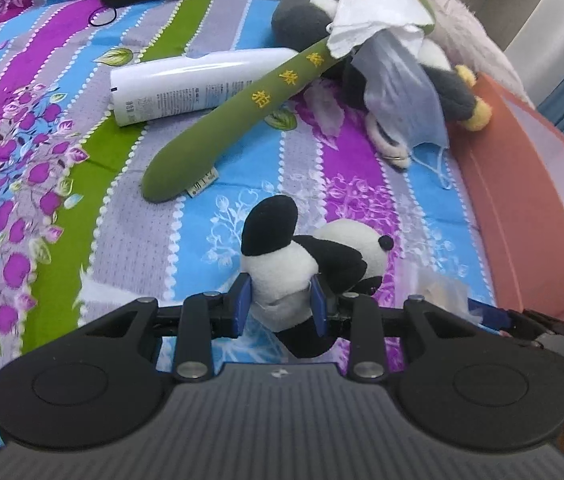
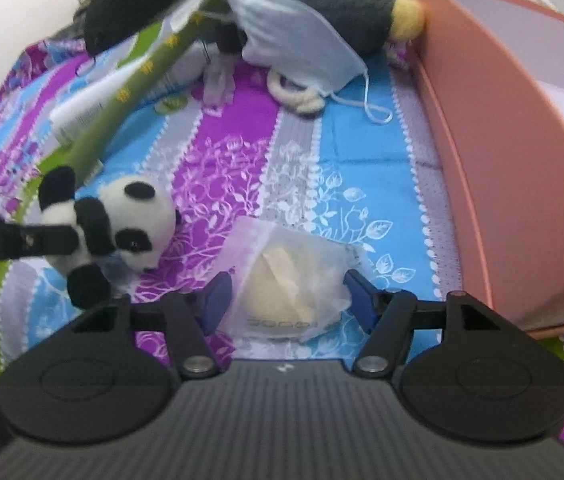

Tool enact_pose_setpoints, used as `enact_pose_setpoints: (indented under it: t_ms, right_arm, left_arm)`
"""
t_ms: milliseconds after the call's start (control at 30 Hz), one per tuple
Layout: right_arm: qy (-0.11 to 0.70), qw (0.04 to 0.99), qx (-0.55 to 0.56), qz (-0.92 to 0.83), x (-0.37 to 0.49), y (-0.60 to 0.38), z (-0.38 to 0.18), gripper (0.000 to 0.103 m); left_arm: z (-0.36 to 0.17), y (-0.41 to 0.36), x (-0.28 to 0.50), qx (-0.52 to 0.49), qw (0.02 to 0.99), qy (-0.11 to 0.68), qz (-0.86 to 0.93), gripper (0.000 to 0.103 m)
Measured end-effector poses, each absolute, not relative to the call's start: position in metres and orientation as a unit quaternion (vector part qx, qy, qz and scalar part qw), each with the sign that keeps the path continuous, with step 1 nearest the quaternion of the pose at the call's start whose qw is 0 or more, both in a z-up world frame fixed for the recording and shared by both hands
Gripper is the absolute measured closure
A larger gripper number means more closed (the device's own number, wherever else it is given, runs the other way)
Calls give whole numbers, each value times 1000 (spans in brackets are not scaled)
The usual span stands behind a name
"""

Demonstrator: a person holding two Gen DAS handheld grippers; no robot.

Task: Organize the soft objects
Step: 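Lift the panda plush with the left tool while the right tool lifts the tissue packet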

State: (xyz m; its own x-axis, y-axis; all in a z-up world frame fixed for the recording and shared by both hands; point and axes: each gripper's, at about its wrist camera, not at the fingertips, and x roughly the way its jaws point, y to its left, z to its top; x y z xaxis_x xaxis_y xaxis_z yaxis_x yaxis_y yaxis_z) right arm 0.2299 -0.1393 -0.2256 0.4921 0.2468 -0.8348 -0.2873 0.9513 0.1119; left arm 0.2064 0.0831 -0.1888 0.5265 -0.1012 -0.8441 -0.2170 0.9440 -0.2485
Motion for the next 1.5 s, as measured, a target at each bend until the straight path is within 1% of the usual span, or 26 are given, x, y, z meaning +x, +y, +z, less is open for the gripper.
enact_pose_setpoints:
  t_ms: [33, 100, 200, 300, 533, 600, 733, 867, 900, 967, 1067, 1200, 1333, 1467, 1500]
  right_arm:
    - [486, 860, -26, 154, 233, -139, -227, 41]
    - [499, 852, -33, 154, 239, -138, -225, 47]
    - [525, 836, -36, 155, 251, -137, -221, 52]
    - [529, 833, -33, 160, 256, -138, -222, 54]
    - [496, 850, -23, 177, 243, -147, -222, 59]
    - [482, 857, -25, 182, 240, -148, -220, 63]
    - [462, 870, -21, 172, 228, -153, -212, 66]
    - [446, 878, -5, 172, 218, -158, -203, 67]
    - [440, 881, -4, 172, 215, -158, -200, 67]
    - [430, 886, -1, 172, 211, -161, -195, 67]
    - [416, 894, 0, 170, 207, -166, -188, 67]
    - [411, 896, 11, 169, 205, -174, -183, 67]
    - [428, 887, 11, 173, 205, -176, -191, 67]
    - [437, 882, 4, 178, 202, -175, -202, 67]
    - [439, 880, 5, 178, 201, -175, -205, 67]
  left_arm:
    - [-189, 85, 212, -167, 854, 492, 36, 66]
    - [-188, 89, 221, -173, 845, 504, 37, 66]
    - [-185, 92, 231, -172, 840, 513, 35, 66]
    - [-184, 91, 236, -160, 843, 512, 33, 66]
    - [-187, 88, 233, -160, 863, 477, 30, 66]
    - [-187, 87, 229, -162, 870, 465, 31, 66]
    - [-181, 85, 217, -167, 878, 448, 33, 68]
    - [-168, 77, 202, -162, 887, 431, 34, 72]
    - [-165, 75, 198, -162, 888, 429, 34, 77]
    - [-160, 70, 191, -166, 889, 425, 29, 82]
    - [-161, 59, 188, -140, 892, 428, 44, 94]
    - [-164, 55, 187, -151, 888, 433, 38, 94]
    - [-176, 61, 188, -174, 877, 446, 40, 93]
    - [-180, 61, 193, -127, 887, 444, 23, 92]
    - [-180, 59, 195, -107, 891, 441, 12, 86]
